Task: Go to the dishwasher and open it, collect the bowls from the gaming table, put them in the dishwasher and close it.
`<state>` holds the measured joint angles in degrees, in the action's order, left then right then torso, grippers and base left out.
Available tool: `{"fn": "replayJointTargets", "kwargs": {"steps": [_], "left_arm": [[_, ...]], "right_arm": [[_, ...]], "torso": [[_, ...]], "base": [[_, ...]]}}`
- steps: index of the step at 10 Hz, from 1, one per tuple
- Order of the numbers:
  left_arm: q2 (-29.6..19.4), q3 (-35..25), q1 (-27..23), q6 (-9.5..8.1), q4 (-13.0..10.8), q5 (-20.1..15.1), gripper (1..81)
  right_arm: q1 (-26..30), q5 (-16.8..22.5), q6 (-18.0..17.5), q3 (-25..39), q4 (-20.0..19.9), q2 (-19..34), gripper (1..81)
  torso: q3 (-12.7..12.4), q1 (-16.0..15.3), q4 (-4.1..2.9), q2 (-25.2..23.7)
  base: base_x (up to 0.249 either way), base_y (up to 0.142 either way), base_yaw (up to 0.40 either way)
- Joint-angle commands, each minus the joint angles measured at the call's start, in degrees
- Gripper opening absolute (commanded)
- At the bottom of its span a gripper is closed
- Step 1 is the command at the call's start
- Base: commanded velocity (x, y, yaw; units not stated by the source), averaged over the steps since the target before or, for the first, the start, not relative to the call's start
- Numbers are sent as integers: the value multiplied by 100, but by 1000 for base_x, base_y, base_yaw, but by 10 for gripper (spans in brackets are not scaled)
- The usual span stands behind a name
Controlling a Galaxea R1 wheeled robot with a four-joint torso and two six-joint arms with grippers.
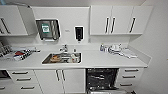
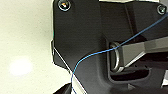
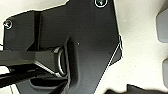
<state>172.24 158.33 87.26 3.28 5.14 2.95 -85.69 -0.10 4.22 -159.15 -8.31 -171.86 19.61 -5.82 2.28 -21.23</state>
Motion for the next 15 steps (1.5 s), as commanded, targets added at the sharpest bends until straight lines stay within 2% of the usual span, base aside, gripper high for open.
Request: {"fn": "replayJointTargets", "kwargs": {"steps": [1,2,3,4,6,10,15], "left_arm": [[-31,23,-231,50,-49,-330,811],[-31,23,-231,50,-49,-330,811],[-23,23,-231,50,-49,-330,811],[-14,23,-231,41,-40,-330,811],[13,23,-240,-29,-5,-330,811],[118,23,-249,41,-31,-321,811],[92,23,-249,41,-31,-321,811]], "right_arm": [[292,317,0,-45,23,44,811],[284,317,0,-45,23,44,811],[293,317,0,-45,23,44,811],[293,317,0,-54,23,44,811],[284,326,0,-45,23,36,811],[249,335,18,-54,58,-8,811],[187,309,18,-54,49,-44,811]], "torso": [[-449,-2,121,-2],[-549,28,19,46],[-251,54,50,85],[-380,65,66,92],[-452,74,68,92],[-443,78,70,94],[-443,78,70,94]], "base": [[0,0,0],[0,0,0],[0,0,0],[0,0,0],[0,0,0],[0,0,0],[0,0,0]]}}
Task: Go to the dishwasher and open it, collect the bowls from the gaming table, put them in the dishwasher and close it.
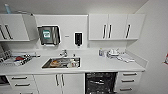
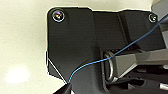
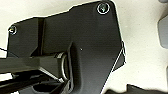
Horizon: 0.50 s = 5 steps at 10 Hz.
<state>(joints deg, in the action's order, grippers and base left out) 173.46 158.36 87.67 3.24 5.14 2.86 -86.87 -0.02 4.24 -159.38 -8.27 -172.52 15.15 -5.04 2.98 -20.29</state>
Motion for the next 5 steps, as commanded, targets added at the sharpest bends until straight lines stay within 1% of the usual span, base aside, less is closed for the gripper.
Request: {"fn": "replayJointTargets", "kwargs": {"steps": [1,5], "left_arm": [[-30,20,-290,45,-31,-312,811],[-39,20,-290,54,-49,-322,811]], "right_arm": [[306,301,15,-31,44,13,811],[314,301,15,-31,44,-4,811]], "torso": [[0,0,0,0],[0,0,0,0]], "base": [[0,0,0],[0,0,0]]}}
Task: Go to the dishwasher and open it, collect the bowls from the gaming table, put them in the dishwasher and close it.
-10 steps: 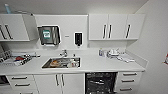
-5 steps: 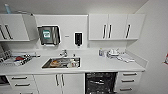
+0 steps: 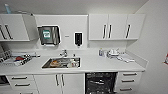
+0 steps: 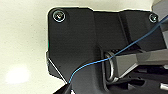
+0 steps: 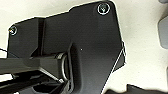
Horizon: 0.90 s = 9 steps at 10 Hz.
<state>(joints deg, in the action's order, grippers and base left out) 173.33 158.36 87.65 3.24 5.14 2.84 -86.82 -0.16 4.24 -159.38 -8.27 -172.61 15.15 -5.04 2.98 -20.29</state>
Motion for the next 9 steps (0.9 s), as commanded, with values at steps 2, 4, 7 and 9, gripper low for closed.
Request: {"fn": "replayJointTargets", "kwargs": {"steps": [2,4,7,9], "left_arm": [[-52,20,-288,54,-57,-319,811],[-43,20,-288,62,-57,-319,811],[-43,20,-279,62,-57,-319,811],[-43,20,-279,62,-57,-311,811]], "right_arm": [[310,315,15,-39,44,13,811],[310,315,15,-48,53,13,811],[318,315,15,-48,45,22,811],[327,315,15,-48,53,22,811]], "torso": [[0,0,0,0],[0,0,0,0],[0,0,2,0],[0,2,2,-2]], "base": [[0,0,0],[0,0,0],[0,0,304],[0,0,338]]}}
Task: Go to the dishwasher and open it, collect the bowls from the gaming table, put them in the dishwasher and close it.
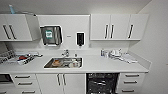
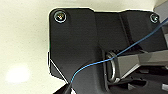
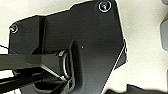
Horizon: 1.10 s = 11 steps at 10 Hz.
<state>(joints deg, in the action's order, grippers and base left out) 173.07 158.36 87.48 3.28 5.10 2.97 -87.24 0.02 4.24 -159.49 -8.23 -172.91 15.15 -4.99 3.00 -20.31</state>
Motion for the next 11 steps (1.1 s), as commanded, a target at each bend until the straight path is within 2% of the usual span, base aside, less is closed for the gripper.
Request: {"fn": "replayJointTargets", "kwargs": {"steps": [1,3,5,11], "left_arm": [[-9,20,-271,59,-61,-333,811],[0,29,-262,199,-61,-333,811],[9,20,-271,260,-61,-324,811],[9,20,-270,305,-53,-315,811]], "right_arm": [[369,296,15,-37,49,44,811],[351,296,24,-37,49,52,811],[342,296,24,-37,49,52,811],[333,305,33,-37,58,-10,811]], "torso": [[0,0,0,0],[0,-2,0,2],[0,0,2,2],[0,0,2,2]], "base": [[0,0,349],[0,0,350],[0,0,352],[0,0,353]]}}
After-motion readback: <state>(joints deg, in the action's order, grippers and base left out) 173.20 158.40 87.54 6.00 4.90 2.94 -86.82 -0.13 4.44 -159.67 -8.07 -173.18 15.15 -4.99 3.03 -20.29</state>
